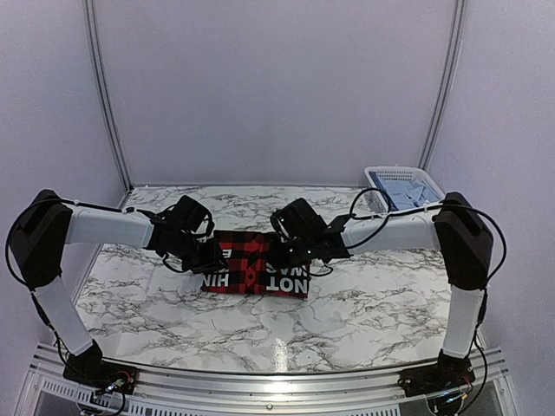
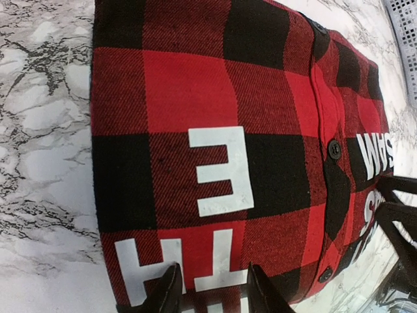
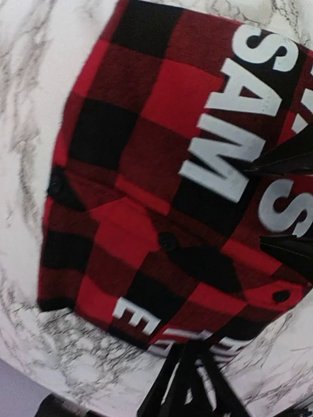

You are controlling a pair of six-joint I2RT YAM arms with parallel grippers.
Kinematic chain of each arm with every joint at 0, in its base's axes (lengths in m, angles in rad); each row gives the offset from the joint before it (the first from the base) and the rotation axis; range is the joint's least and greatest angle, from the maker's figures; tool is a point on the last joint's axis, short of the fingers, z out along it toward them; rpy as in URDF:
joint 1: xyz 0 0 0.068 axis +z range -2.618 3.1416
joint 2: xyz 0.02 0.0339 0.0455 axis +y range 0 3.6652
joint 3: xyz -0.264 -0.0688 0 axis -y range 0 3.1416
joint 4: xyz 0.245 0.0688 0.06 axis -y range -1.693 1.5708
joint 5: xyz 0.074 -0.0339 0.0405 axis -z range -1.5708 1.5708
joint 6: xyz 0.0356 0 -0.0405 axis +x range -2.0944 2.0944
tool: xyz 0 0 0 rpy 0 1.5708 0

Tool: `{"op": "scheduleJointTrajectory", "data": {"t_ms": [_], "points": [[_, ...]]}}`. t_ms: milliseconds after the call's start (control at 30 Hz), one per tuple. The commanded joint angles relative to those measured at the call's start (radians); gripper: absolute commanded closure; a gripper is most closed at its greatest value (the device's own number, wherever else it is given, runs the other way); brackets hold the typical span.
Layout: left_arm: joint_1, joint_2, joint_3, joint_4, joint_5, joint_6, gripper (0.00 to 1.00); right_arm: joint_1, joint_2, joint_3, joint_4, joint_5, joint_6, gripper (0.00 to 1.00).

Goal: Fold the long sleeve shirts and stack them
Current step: Smooth out the square-folded shirt at the center of the board, then pick up the square-folded shirt from the center of the board.

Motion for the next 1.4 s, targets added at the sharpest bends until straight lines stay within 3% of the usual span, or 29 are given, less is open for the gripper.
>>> {"op": "scheduleJointTrajectory", "data": {"t_ms": [0,233,467,600,967,1367], "points": [[0.022,0.007,0.020,-0.035,0.003,0.003,0.65,0.009,-0.035,-0.153,0.037,0.024,0.069,0.72],[0.052,0.006,0.019,-0.036,0.011,0.005,0.64,0.007,-0.112,-0.348,0.100,0.030,0.150,0.73],[0.085,-0.003,0.003,-0.037,0.036,0.022,0.59,0.009,-0.171,-0.280,0.026,0.063,0.103,0.72],[0.092,-0.012,-0.007,-0.038,0.052,0.032,0.56,-0.001,-0.216,-0.243,-0.010,0.083,0.076,0.66],[0.095,-0.014,-0.024,-0.040,0.074,0.041,0.53,-0.125,-0.229,-0.282,0.005,0.048,0.045,0.56],[0.095,-0.002,-0.025,-0.038,0.080,0.047,0.52,-0.159,-0.142,-0.293,0.070,-0.041,0.051,0.58]]}}
